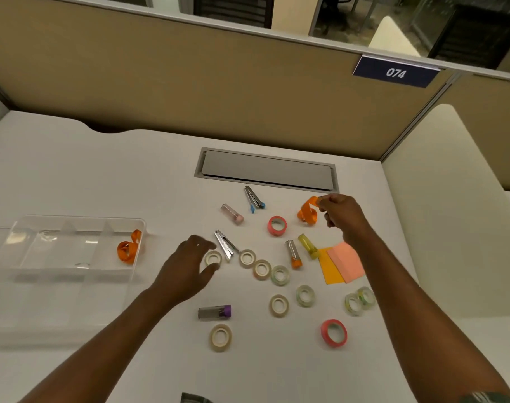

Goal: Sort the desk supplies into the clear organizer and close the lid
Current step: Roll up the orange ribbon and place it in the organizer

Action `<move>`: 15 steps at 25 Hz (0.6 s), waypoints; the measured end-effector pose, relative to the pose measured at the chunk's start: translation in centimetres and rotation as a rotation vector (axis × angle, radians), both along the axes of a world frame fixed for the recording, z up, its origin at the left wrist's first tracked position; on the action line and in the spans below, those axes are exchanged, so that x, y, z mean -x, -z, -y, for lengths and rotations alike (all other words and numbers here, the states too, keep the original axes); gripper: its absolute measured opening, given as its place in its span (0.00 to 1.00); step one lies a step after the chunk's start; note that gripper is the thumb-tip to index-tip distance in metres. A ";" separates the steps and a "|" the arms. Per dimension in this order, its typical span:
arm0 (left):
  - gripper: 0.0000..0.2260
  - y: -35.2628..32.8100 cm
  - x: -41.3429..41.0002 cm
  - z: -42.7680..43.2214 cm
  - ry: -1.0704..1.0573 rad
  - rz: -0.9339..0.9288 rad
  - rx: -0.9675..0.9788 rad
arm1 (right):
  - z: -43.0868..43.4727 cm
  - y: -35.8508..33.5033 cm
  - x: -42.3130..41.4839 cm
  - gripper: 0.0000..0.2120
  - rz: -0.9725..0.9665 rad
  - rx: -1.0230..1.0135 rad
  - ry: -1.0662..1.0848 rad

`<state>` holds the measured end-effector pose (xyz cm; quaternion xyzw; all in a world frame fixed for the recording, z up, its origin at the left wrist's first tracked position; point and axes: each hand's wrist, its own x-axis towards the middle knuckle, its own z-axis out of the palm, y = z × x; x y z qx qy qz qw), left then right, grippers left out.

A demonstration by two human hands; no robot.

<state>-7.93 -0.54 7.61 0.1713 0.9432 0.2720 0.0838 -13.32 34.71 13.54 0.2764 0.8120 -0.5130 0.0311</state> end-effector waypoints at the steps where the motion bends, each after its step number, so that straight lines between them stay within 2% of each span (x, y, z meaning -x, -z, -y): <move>1: 0.19 -1.9 0.4 -1.4 0.018 -0.020 -0.076 | 0.4 -2.6 -0.3 0.07 -0.012 -0.016 -0.087; 5: 0.22 -10.2 2.1 -7.1 0.056 -0.080 -0.379 | 3.8 -12.4 -2.1 0.08 -0.097 0.077 -0.307; 7: 0.23 -14.5 2.8 -9.2 0.086 -0.125 -0.502 | 5.9 -16.3 -3.1 0.07 -0.147 0.212 -0.351; 9: 0.19 -18.0 3.3 -9.8 0.088 -0.169 -0.621 | 7.6 -19.4 -4.0 0.09 -0.196 0.404 -0.371; 11: 0.10 -20.3 3.6 -9.1 0.034 -0.169 -0.755 | 9.1 -21.1 -4.8 0.11 -0.213 0.587 -0.342; 15: 0.06 -21.4 2.6 -6.0 -0.150 -0.218 -0.937 | 12.7 -20.9 -7.3 0.10 0.008 0.804 -0.432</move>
